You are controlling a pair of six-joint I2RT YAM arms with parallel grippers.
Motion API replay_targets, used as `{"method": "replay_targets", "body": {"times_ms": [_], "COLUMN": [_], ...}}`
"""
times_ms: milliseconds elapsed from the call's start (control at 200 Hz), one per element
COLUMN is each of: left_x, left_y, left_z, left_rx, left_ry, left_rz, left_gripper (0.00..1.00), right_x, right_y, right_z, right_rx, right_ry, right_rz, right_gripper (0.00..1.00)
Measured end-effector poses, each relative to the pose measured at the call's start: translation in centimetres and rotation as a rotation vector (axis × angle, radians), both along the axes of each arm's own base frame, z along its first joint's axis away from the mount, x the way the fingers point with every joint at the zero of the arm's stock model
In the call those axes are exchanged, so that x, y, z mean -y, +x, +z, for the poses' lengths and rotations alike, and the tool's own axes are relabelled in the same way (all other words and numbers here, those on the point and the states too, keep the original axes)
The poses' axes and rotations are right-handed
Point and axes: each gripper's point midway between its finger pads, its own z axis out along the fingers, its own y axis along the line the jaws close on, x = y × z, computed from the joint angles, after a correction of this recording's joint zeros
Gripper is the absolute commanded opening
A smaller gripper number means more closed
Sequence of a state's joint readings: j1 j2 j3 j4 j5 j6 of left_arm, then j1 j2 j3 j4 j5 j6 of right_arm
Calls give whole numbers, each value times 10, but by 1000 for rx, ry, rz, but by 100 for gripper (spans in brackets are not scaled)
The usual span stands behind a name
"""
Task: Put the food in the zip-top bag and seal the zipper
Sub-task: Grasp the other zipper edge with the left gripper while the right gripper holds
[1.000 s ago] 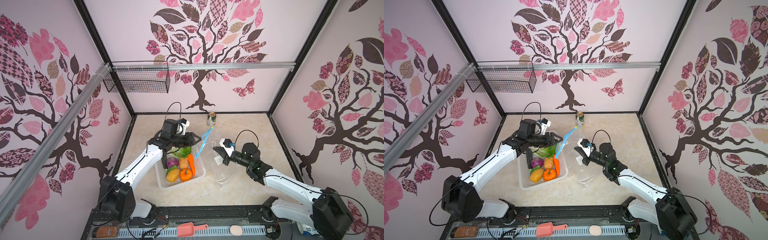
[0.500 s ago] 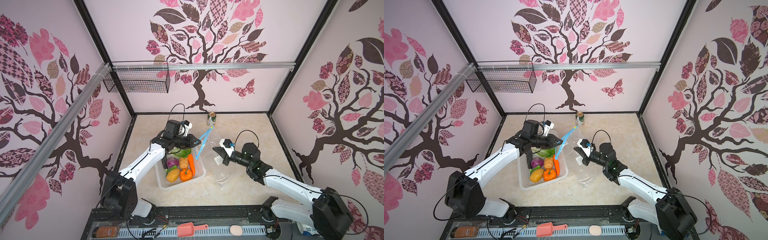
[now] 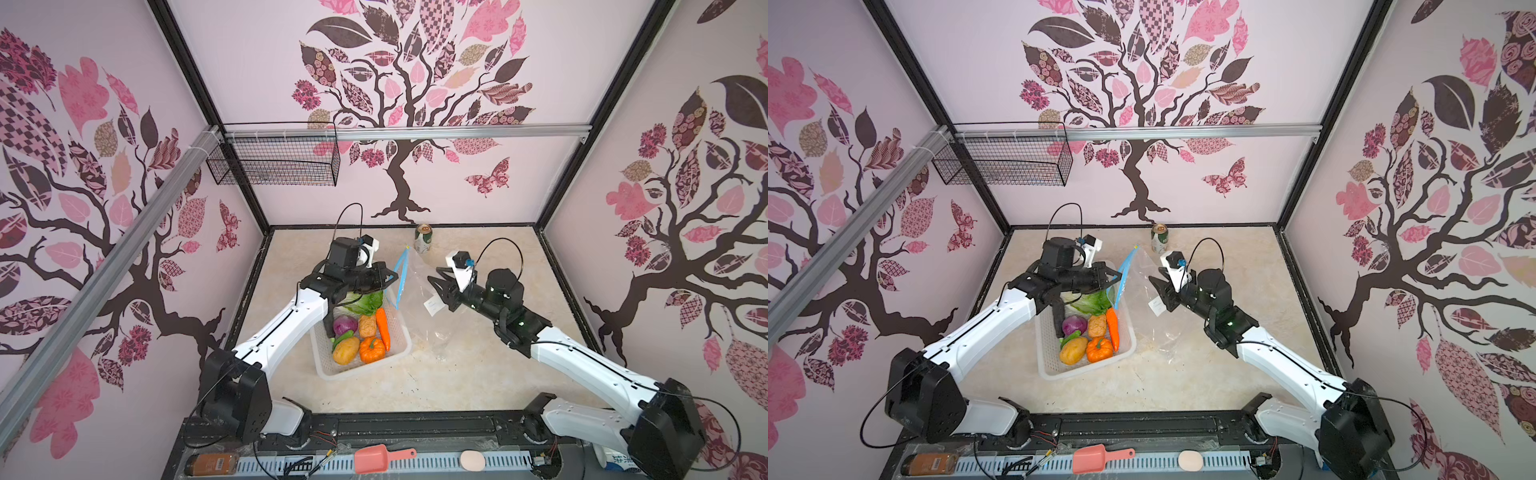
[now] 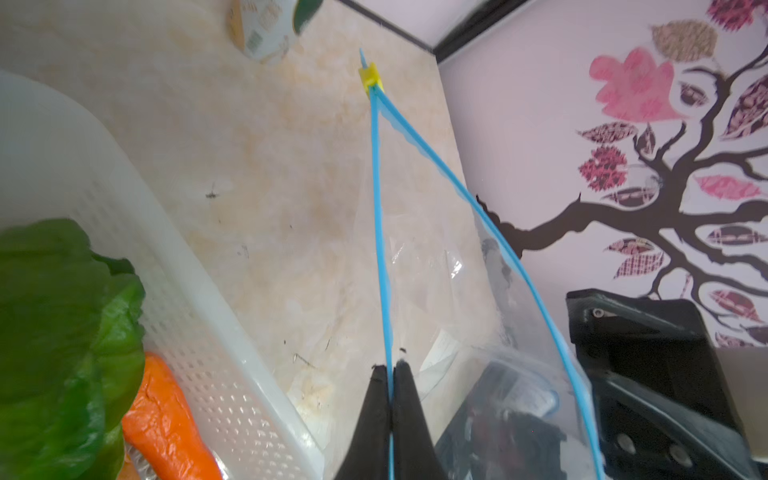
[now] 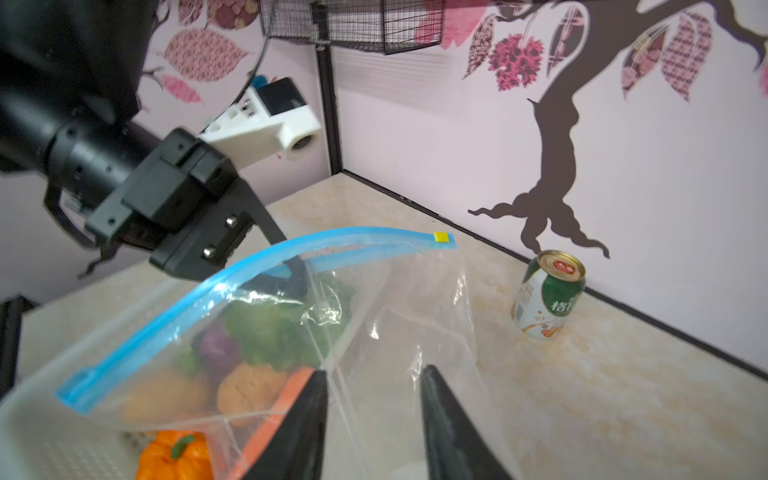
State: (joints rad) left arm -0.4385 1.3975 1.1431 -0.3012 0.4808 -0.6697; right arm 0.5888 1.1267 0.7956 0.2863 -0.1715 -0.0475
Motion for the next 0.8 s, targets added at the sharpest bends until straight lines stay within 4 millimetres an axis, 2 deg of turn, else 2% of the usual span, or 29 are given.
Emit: {"method": "replay_targets", "body": {"times_ms": [25, 55, 75, 135, 205, 290, 360, 495, 585, 685, 800], "left_x": [-2, -5, -6, -11, -13, -6, 4, 26, 41, 51, 52], "left_y": [3, 6, 8, 10, 11, 6, -1, -17, -25, -25, -16], "left_z": [7, 17, 22, 39, 56, 70, 75, 70, 65, 54, 38], "left_rx": [22, 54, 70, 126, 189, 252, 290, 333, 360, 369, 353], "left_ry": [-10, -25, -33, -56, -68, -76, -76, -39, -1, 34, 75], "left_rz": [23, 54, 70, 121, 166, 196, 204, 213, 216, 232, 264], "left_gripper": [0, 0, 0, 0, 0, 0, 0, 0, 0, 0, 0], "right_x": [2, 3, 4, 6, 7, 9, 11, 14, 12, 7, 8], "right_y": [2, 4, 5, 6, 4, 2, 2, -2, -7, -11, 1], "right_z": [6, 12, 17, 26, 26, 24, 33, 80, 99, 96, 72], "right_rx": [-16, -25, -22, -33, -53, -106, -145, -157, -155, -186, -252], "right_ry": [17, 32, 34, 59, 72, 84, 98, 172, 202, 188, 145], "right_rz": [-18, -32, -38, -56, -57, -69, -82, -106, -132, -177, -266], "right_gripper": [72, 97, 99, 99, 100, 100, 99, 93, 92, 88, 82]}}
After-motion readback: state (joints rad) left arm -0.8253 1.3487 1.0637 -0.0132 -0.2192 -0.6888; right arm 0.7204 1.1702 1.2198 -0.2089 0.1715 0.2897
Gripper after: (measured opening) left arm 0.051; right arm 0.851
